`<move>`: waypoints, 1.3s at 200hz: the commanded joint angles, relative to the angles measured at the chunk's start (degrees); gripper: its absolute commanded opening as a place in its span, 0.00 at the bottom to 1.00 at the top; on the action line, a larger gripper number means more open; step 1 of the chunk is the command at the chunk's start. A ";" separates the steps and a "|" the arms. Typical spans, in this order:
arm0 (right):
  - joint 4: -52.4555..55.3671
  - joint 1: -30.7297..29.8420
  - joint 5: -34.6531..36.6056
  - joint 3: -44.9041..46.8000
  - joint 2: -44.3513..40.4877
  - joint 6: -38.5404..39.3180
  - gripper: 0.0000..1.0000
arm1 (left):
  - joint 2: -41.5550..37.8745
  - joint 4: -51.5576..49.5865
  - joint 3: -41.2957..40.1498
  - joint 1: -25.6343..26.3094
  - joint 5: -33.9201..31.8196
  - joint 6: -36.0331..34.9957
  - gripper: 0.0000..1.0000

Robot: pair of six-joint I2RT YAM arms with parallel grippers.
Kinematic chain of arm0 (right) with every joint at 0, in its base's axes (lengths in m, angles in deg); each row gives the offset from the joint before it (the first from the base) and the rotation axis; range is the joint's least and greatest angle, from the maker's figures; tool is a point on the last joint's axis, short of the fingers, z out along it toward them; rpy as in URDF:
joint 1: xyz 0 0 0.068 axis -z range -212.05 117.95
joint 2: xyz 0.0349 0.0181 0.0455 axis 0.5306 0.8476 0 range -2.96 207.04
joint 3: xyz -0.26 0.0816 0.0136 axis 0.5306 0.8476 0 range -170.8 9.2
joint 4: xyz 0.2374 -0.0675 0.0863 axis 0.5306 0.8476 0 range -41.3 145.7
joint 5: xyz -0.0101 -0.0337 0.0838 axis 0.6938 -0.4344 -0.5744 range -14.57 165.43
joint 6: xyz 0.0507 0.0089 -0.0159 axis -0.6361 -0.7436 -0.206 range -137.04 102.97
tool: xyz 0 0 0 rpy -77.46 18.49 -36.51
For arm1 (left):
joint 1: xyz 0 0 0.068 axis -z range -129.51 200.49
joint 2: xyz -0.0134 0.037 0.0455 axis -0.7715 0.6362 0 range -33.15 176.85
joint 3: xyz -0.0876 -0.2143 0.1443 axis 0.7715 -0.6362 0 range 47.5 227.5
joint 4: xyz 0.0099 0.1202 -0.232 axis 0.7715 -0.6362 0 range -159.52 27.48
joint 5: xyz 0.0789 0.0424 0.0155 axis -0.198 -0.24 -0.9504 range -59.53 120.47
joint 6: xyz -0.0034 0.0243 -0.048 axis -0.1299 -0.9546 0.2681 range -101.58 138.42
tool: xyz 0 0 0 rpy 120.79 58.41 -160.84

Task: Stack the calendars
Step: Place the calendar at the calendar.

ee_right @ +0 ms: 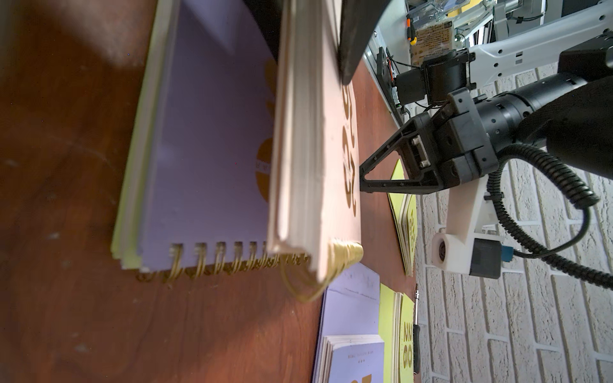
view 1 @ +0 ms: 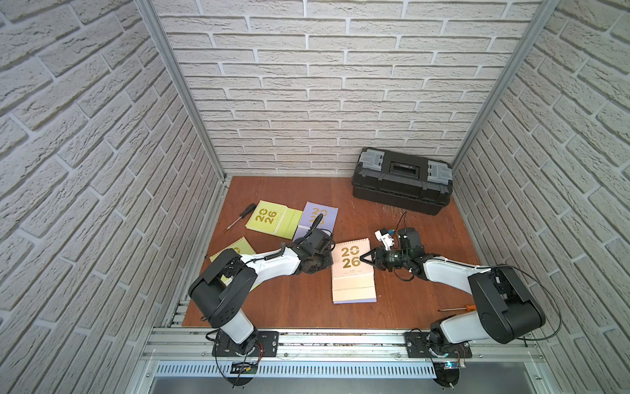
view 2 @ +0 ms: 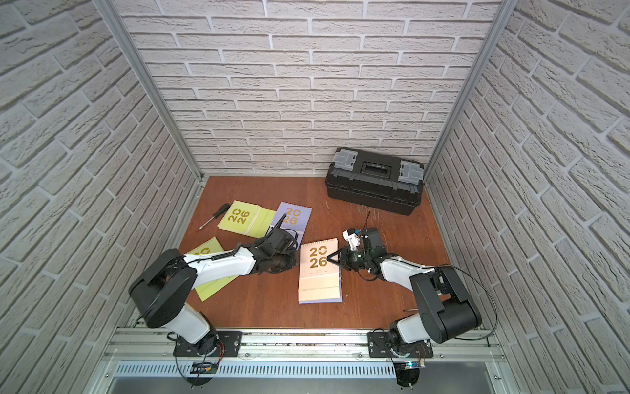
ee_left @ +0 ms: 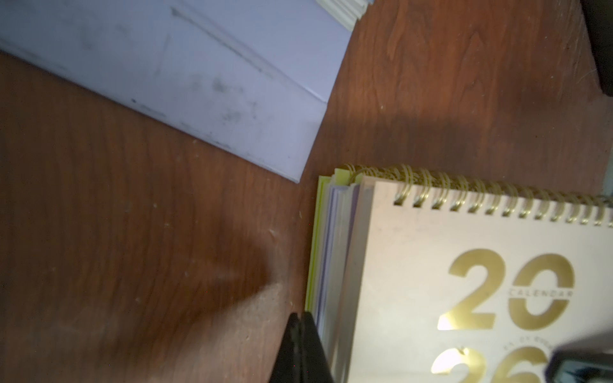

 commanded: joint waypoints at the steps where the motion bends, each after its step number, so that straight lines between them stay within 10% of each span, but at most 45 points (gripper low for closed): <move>1: 1.08 -0.38 0.78 -1.86 -1.08 2.09 0.25 | 0.52 1.03 1.29 0.44 0.05 0.18 0.00; 260: 17.02 2.26 8.96 -8.39 -2.05 10.88 0.29 | 2.14 0.85 2.45 2.18 -0.06 0.74 0.00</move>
